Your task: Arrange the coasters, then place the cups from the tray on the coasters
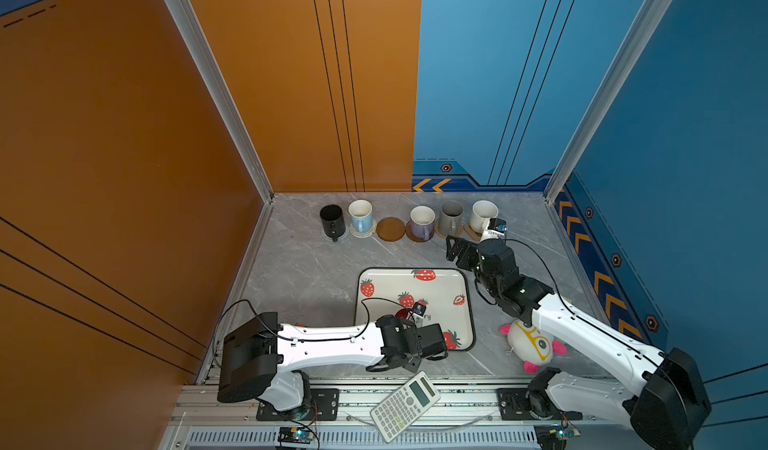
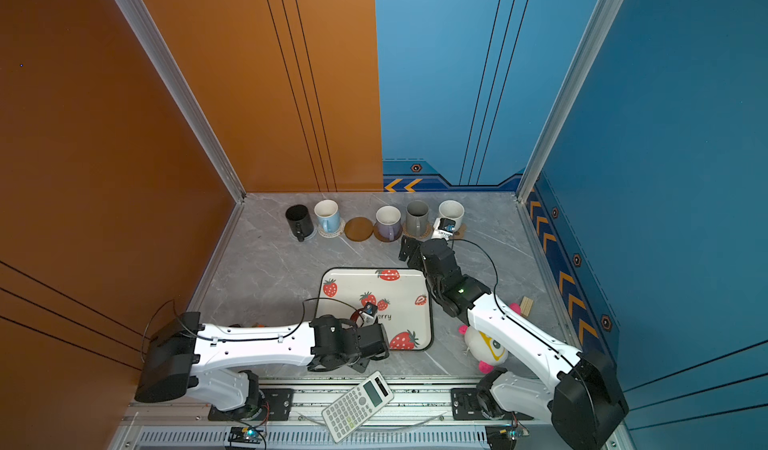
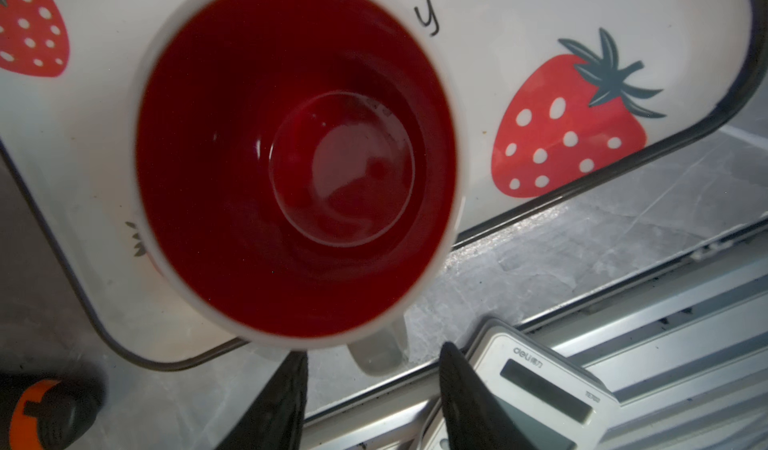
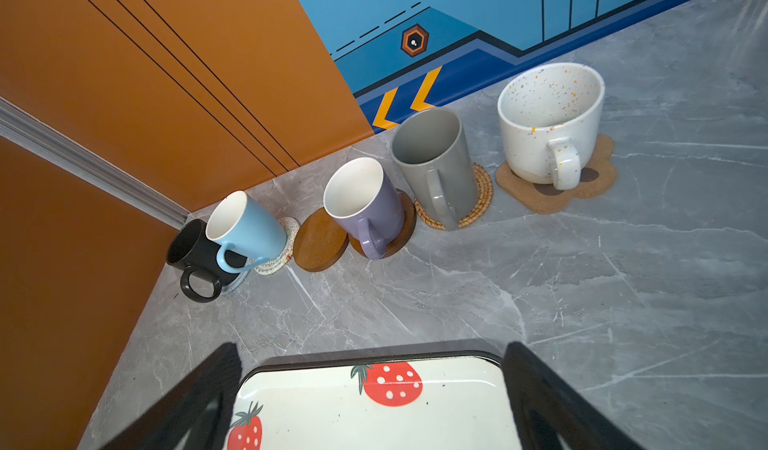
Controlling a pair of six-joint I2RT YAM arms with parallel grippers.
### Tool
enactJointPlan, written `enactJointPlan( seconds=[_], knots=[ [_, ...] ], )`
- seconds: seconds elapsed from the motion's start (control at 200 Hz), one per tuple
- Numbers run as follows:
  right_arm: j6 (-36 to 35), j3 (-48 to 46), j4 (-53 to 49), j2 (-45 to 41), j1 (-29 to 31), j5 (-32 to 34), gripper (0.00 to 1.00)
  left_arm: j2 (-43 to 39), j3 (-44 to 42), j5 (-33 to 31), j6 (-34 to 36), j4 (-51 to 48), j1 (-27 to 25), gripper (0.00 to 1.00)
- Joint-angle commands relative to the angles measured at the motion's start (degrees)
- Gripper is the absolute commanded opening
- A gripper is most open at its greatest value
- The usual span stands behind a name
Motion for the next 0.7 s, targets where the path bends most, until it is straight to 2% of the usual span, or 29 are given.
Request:
enactJointPlan(
  seconds=[0.0,0.696],
  knots=[
    [0.7,-0.7,-0.3,0.5,-0.3,-0.5,0.97,0.2,-0.8,-1.0,0.7,0.5,0.7,0.51],
    [0.8,-0.7,-0.3,0.5,-0.4,-0.7,0.97,2.0,-2.5,-1.1,3.8,4.6,3.4,0.45]
  ],
)
